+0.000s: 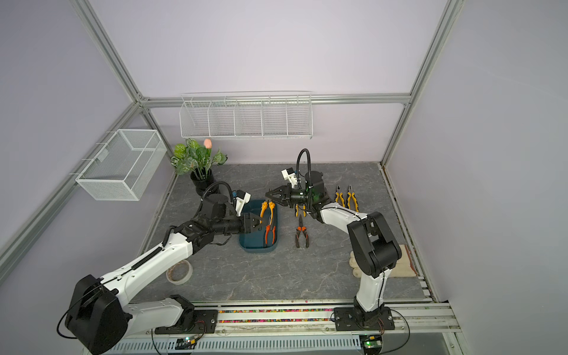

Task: Take the pliers out of the storage box
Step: Pick up the pliers from the storage box.

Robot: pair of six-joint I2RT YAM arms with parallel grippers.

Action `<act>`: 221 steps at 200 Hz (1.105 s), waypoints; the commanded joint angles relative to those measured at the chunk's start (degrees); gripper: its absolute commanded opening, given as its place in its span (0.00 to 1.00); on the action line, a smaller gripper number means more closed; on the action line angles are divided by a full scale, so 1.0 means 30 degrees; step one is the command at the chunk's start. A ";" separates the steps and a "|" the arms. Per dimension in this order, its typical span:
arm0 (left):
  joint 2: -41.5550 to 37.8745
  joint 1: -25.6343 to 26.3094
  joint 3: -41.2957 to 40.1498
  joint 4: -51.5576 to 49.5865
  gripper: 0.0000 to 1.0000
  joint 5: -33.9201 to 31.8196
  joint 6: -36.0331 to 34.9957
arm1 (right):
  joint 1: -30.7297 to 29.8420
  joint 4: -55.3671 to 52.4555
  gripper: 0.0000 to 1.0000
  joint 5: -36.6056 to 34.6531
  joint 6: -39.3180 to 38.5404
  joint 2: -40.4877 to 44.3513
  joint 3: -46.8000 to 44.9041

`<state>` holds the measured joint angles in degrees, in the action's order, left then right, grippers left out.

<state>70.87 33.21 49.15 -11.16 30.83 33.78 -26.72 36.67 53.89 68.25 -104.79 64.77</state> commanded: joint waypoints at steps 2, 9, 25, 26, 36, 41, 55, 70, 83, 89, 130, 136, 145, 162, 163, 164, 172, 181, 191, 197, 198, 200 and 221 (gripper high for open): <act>-0.0489 -0.0113 -0.0339 0.1481 0.28 0.1045 0.0341 | 0.0033 0.3840 0.07 0.1144 0.2499 -0.0004 -0.0489; -0.0472 -0.0108 -0.0398 0.1615 0.26 0.1165 0.0414 | 0.0030 0.4542 0.07 0.1164 0.3037 -0.0203 -0.0540; -0.0417 -0.0109 -0.0442 0.1864 0.26 0.1485 0.0567 | 0.0030 0.5816 0.07 0.1195 0.3906 -0.0592 -0.0614; -0.0404 -0.0111 -0.0458 0.1883 0.26 0.1493 0.0572 | 0.0030 0.5850 0.07 0.1196 0.3923 -0.0613 -0.0614; -0.0315 -0.0109 -0.0527 0.2081 0.21 0.1735 0.0671 | 0.0030 0.6103 0.07 0.1206 0.4076 -0.0723 -0.0614; -0.0287 -0.0113 -0.0556 0.2197 0.19 0.1862 0.0722 | 0.0037 0.6145 0.07 0.1226 0.4078 -0.0745 -0.0589; -0.0220 -0.0114 -0.0665 0.2675 0.19 0.2307 0.0942 | 0.0029 0.6147 0.07 0.1241 0.4114 -0.0833 -0.0528; -0.0108 -0.0113 -0.0798 0.3491 0.19 0.3046 0.1337 | 0.0028 0.6275 0.07 0.1335 0.4263 -0.1002 -0.0382; 0.0038 -0.0105 -0.0826 0.4143 0.15 0.3596 0.1613 | -0.0025 0.6598 0.07 0.1372 0.4548 -0.1180 -0.0280; 0.0049 -0.0098 -0.0847 0.4277 0.03 0.3752 0.1622 | -0.0021 0.6767 0.07 0.1394 0.4689 -0.1270 -0.0236; -0.0229 -0.0113 -0.0753 0.3038 0.00 0.2918 0.0687 | -0.0029 0.4077 0.20 0.1274 0.2488 -0.0917 -0.0038; -0.0399 -0.0091 -0.0766 0.2544 0.00 0.2614 0.0325 | -0.0047 0.2708 0.26 0.1140 0.1376 -0.0631 0.0090; -0.0646 -0.0109 -0.0765 0.1812 0.00 0.2127 -0.0258 | -0.0057 -0.0294 0.30 0.0798 -0.0796 -0.0094 0.0428; -0.1133 -0.0112 -0.0691 0.0324 0.00 0.1143 -0.1375 | -0.0098 -0.7718 0.42 -0.0412 -0.5836 0.0841 0.1830; -0.1158 -0.0113 -0.0699 0.0264 0.00 0.1102 -0.1439 | -0.0107 -0.7919 0.42 -0.0457 -0.6104 0.0879 0.1926; -0.1170 -0.0113 -0.0704 0.0219 0.00 0.1053 -0.1472 | -0.0112 -0.8371 0.42 -0.0567 -0.6356 0.0928 0.2033; -0.1313 -0.0114 -0.0755 -0.0059 0.00 0.0847 -0.1694 | -0.0173 -1.0887 0.44 -0.1207 -0.8040 0.1127 0.2714; -0.1401 -0.0112 -0.0825 -0.0200 0.00 0.0668 -0.1839 | -0.0143 -1.2450 0.46 -0.1780 -0.9036 0.1263 0.3179; -0.1469 -0.0114 -0.0881 -0.0411 0.00 0.0337 -0.2013 | -0.0086 -1.3599 0.49 -0.2493 -0.9715 0.1412 0.3472; -0.1496 -0.0106 -0.0817 -0.0698 0.00 0.0001 -0.2284 | -0.0084 -1.4270 0.50 -0.2972 -1.0144 0.1531 0.3625; -0.1500 -0.0081 -0.0792 -0.0789 0.00 -0.0040 -0.2333 | -0.0086 -1.4403 0.50 -0.3055 -1.0236 0.1561 0.3644; -0.1503 -0.0083 -0.0744 -0.0967 0.00 -0.0254 -0.2429 | -0.0087 -1.4664 0.50 -0.3242 -1.0385 0.1584 0.3687; -0.1813 0.0145 -0.0088 -0.3368 0.00 -0.3646 -0.3511 | -0.0105 -1.7288 0.50 -0.5099 -1.1687 0.2069 0.4259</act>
<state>67.53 33.04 46.52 -15.20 29.82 29.08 -27.05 0.89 46.37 43.55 -101.08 75.83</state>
